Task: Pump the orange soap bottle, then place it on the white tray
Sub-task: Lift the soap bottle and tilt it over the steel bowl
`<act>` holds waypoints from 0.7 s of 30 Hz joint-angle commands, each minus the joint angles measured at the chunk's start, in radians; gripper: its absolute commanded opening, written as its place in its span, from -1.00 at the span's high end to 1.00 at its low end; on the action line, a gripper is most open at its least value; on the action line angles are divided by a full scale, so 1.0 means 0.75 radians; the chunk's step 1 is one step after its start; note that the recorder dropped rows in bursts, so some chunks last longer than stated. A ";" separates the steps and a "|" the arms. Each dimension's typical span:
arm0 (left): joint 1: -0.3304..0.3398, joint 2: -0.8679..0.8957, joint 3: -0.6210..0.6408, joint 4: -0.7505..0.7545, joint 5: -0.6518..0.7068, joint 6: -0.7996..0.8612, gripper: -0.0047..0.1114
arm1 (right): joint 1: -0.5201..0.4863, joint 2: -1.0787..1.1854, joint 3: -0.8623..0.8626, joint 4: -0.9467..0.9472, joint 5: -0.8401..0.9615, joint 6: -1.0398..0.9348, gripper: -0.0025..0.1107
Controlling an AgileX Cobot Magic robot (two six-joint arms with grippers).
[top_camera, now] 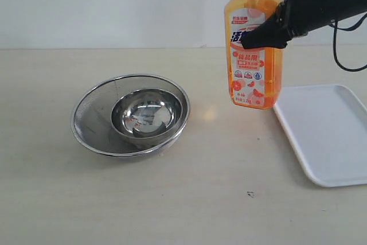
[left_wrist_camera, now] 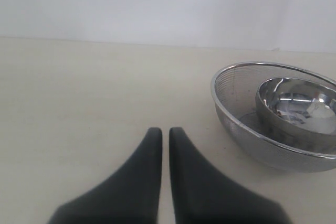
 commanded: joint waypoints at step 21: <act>-0.006 -0.003 0.003 0.006 0.000 0.008 0.84 | 0.577 -0.624 0.776 0.306 -1.523 0.130 0.96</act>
